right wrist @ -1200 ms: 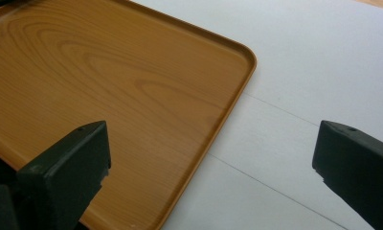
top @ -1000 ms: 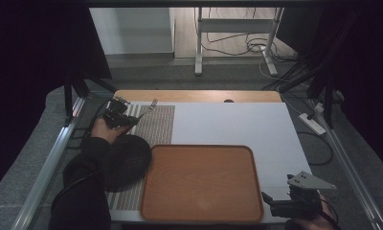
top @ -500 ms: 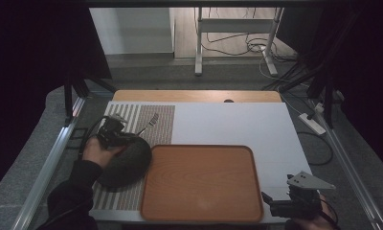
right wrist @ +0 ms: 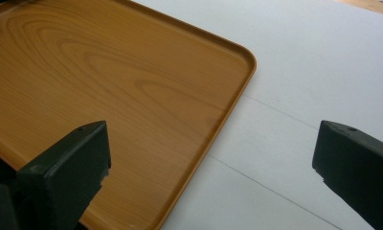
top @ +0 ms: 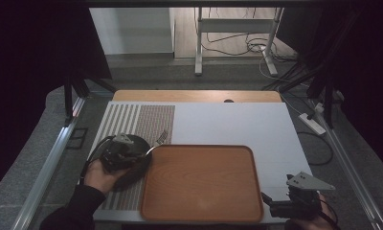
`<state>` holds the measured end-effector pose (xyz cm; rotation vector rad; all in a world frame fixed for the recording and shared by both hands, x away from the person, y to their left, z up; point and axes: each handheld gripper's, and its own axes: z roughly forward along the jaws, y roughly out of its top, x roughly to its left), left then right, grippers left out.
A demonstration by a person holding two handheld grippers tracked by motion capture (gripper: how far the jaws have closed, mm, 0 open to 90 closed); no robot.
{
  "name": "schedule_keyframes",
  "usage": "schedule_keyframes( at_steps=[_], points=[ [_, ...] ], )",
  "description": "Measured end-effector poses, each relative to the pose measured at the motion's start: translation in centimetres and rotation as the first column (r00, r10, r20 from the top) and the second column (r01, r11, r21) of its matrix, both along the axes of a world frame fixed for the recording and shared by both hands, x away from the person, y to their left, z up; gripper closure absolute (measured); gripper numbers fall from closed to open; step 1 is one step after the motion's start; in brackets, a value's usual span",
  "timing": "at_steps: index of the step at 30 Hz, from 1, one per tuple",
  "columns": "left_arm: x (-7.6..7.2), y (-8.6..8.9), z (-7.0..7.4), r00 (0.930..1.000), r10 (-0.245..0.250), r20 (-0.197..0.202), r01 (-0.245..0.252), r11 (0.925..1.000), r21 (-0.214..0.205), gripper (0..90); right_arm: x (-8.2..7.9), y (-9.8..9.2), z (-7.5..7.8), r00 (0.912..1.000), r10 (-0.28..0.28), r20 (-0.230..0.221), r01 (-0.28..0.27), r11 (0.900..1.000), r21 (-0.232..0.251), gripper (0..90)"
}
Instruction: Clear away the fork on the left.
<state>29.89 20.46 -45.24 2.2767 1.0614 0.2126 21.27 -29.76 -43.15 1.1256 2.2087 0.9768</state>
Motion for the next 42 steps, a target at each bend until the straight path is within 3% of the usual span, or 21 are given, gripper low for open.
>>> schedule_keyframes(
  at_steps=[5,8,17,22,26,29,31,34,38,42],
  points=[
    [-0.5,-2.9,-0.4,0.9983,-0.058,-0.009,0.058,0.9982,0.017,77.8,0.0,0.0,0.0,1.0000,0.002,-0.001,-0.002,1.0000,-0.001,0.0],
    [-0.7,-4.3,-0.8,0.9984,-0.056,-0.001,0.056,0.9983,0.015,77.8,0.0,0.1,0.0,1.0000,0.001,0.000,-0.001,1.0000,-0.003,0.0],
    [-1.5,-7.5,-2.8,0.9935,-0.100,-0.055,0.102,0.9942,0.033,77.7,0.0,0.1,0.0,1.0000,0.004,0.000,-0.004,1.0000,-0.006,0.0],
    [-1.6,-8.8,-4.0,0.9863,-0.134,-0.097,0.141,0.9869,0.077,77.7,0.0,0.1,0.0,1.0000,0.006,0.000,-0.006,0.9999,-0.010,0.0],
    [-1.7,-9.7,-4.9,0.9810,-0.158,-0.112,0.173,0.9741,0.145,77.6,0.0,0.1,0.0,0.9999,0.011,0.000,-0.011,0.9999,-0.009,0.0],
    [-1.6,-10.0,-5.4,0.9768,-0.171,-0.128,0.192,0.9675,0.165,77.0,0.0,0.1,0.0,0.9999,0.014,0.000,-0.014,0.9999,-0.010,0.0],
    [-1.6,-10.0,-5.2,0.9774,-0.177,-0.116,0.194,0.9673,0.163,76.0,0.0,0.2,0.0,0.9999,0.014,0.001,-0.014,0.9998,-0.012,0.0],
    [-1.2,-9.9,-4.4,0.9775,-0.191,-0.090,0.200,0.9729,0.116,71.6,0.0,0.2,-0.1,0.9999,0.016,-0.001,-0.016,0.9998,-0.013,0.0],
    [-0.6,-10.4,-3.9,0.9713,-0.215,-0.101,0.222,0.9732,0.060,88.7,0.0,0.2,-0.1,0.9999,0.016,-0.003,-0.016,0.9997,-0.016,0.0],
    [0.3,-11.6,-4.3,0.9663,-0.225,-0.125,0.232,0.9720,0.040,88.9,0.0,0.2,-0.1,0.9999,0.016,-0.005,-0.016,0.9997,-0.019,0.0]
  ],
)
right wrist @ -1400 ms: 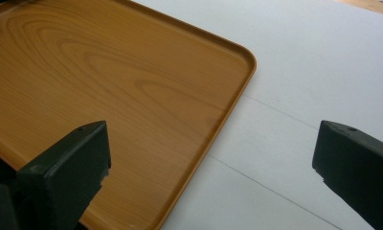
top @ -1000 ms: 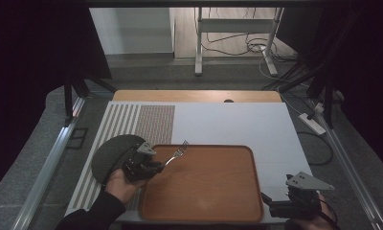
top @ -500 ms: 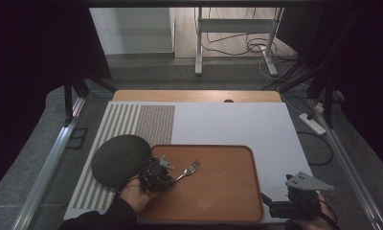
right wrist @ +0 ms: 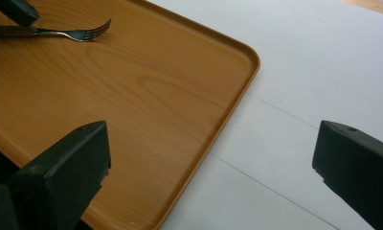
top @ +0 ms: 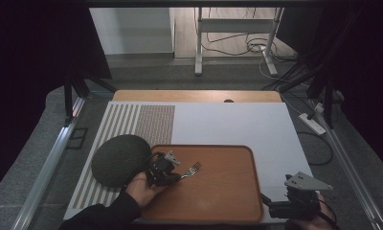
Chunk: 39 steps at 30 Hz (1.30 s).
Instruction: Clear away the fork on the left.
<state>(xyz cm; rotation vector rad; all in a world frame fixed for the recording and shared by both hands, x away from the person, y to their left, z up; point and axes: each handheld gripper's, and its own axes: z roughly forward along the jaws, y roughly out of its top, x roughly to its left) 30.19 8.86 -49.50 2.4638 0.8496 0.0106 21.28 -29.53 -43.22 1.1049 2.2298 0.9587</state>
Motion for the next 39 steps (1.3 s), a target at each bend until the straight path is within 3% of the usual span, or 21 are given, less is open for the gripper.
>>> schedule_keyframes(
  at_steps=[7,20,26,39],
  points=[
    [0.9,-2.0,-1.2,0.9985,-0.055,0.001,0.055,0.9962,0.067,88.9,0.0,-0.1,0.0,1.0000,0.000,0.000,0.000,1.0000,0.006,0.0],
    [2.8,1.0,-1.1,0.9973,0.073,0.007,-0.073,0.9914,0.109,88.9,0.0,-0.1,0.0,1.0000,0.004,0.000,-0.004,1.0000,0.005,0.0],
    [3.5,2.3,-1.1,0.9933,0.115,-0.005,-0.114,0.9868,0.115,88.9,0.0,-0.1,0.0,1.0000,0.006,0.001,-0.006,1.0000,0.005,0.0],
    [4.7,5.0,-1.1,0.9777,0.209,-0.020,-0.204,0.9689,0.139,88.8,0.0,0.0,0.0,1.0000,0.009,0.002,-0.009,1.0000,0.002,0.0]
  ],
)
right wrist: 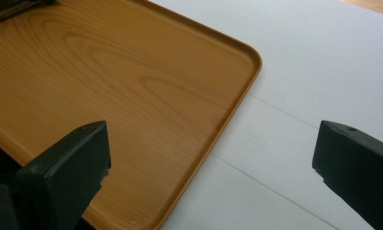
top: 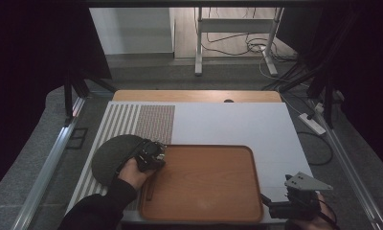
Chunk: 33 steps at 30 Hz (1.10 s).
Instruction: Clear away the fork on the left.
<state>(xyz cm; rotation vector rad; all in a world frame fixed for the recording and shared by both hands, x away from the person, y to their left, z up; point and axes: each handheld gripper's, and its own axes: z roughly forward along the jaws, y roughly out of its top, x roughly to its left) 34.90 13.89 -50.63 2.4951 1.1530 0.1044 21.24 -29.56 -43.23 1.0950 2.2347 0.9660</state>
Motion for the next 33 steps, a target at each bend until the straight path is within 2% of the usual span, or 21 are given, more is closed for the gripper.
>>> schedule_keyframes(
  at_steps=[4,7,12,17,21,23,28,31,33],
  points=[
    [0.2,0.4,0.0,0.9999,0.016,-0.006,-0.016,0.9999,-0.005,88.8,0.0,0.0,0.0,1.0000,0.000,0.000,0.000,1.0000,-0.001,0.0],
    [0.2,0.5,0.0,0.9999,0.005,-0.012,-0.006,0.9996,-0.026,88.7,0.0,0.0,0.0,1.0000,0.001,0.000,-0.001,1.0000,-0.003,0.0],
    [-0.1,0.5,0.7,0.9992,0.011,0.038,-0.010,0.9996,-0.026,82.0,0.0,0.0,0.0,1.0000,0.001,0.001,-0.001,1.0000,-0.002,0.0],
    [-0.2,1.0,1.2,0.9978,0.021,0.062,-0.018,0.9980,-0.062,73.9,0.0,0.0,0.0,1.0000,0.002,0.001,-0.002,1.0000,-0.002,0.0],
    [-0.4,1.3,1.6,0.9963,0.000,0.086,0.007,0.9968,-0.080,60.8,0.0,0.0,0.0,1.0000,0.001,0.000,-0.001,1.0000,-0.002,0.0],
    [-0.5,1.3,1.7,0.9941,-0.014,0.108,0.022,0.9970,-0.075,54.9,0.0,0.0,0.0,1.0000,0.001,0.000,-0.001,1.0000,-0.002,0.0],
    [-1.2,1.7,2.0,0.9882,-0.044,0.146,0.059,0.9935,-0.097,37.3,0.0,0.0,0.0,1.0000,0.001,0.001,-0.001,1.0000,-0.002,0.0],
    [-1.6,2.1,2.3,0.9881,-0.032,0.151,0.053,0.9890,-0.138,25.1,0.0,0.0,0.0,1.0000,0.001,0.001,-0.001,1.0000,-0.001,0.0],
    [-1.8,2.7,2.5,0.9885,-0.023,0.149,0.051,0.9811,-0.186,20.0,-0.1,0.0,0.0,1.0000,0.002,0.001,-0.002,1.0000,-0.001,0.0]
  ],
)
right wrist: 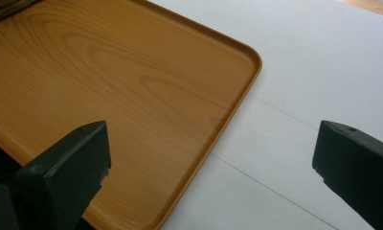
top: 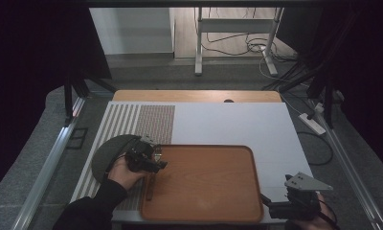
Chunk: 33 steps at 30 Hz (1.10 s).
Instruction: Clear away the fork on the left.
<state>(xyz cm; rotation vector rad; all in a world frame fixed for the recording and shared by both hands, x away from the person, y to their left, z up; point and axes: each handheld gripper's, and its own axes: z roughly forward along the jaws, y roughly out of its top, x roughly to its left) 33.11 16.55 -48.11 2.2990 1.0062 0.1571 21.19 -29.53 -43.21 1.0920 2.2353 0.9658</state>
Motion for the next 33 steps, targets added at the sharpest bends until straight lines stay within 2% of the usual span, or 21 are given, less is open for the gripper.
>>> schedule_keyframes(
  at_steps=[3,8,11,14,17,20,25,30,33],
  points=[
    [-0.2,0.9,0.3,0.9998,0.022,-0.001,-0.022,0.9978,-0.062,16.3,0.0,0.0,0.0,1.0000,0.000,-0.001,0.000,1.0000,0.000,0.0],
    [-0.2,1.9,0.4,0.9983,0.057,-0.015,-0.058,0.9921,-0.111,12.7,0.0,0.0,0.0,1.0000,0.000,-0.001,0.000,1.0000,0.000,0.0],
    [-0.2,2.1,0.5,0.9977,0.065,-0.020,-0.067,0.9905,-0.120,9.6,0.0,0.0,0.0,1.0000,0.000,0.000,0.000,1.0000,0.000,0.0],
    [-0.3,2.1,0.5,0.9987,0.050,-0.001,-0.050,0.9918,-0.118,5.2,0.0,0.0,0.0,1.0000,0.000,-0.001,0.000,1.0000,0.000,0.0],
    [-0.5,2.2,0.5,0.9995,0.031,0.000,-0.030,0.9929,-0.115,2.2,0.0,0.0,0.0,1.0000,0.000,-0.001,0.000,1.0000,0.000,0.0],
    [-0.7,2.4,0.5,0.9997,0.023,-0.011,-0.024,0.9922,-0.123,1.8,0.0,0.0,0.0,1.0000,-0.001,0.000,0.001,1.0000,0.000,0.0],
    [-1.2,2.8,0.7,0.9998,0.017,0.012,-0.016,0.9943,-0.106,0.9,0.0,0.0,0.0,1.0000,-0.001,0.001,0.001,1.0000,0.000,0.0],
    [-1.6,3.4,0.7,0.9999,0.006,0.013,-0.004,0.9932,-0.116,0.0,0.0,0.0,0.0,1.0000,-0.002,0.000,0.002,1.0000,0.000,0.0],
    [-1.9,3.7,0.7,0.9997,0.004,0.023,-0.001,0.9941,-0.109,0.0,0.0,0.0,0.0,1.0000,-0.001,0.000,0.001,1.0000,0.000,0.0]
  ],
)
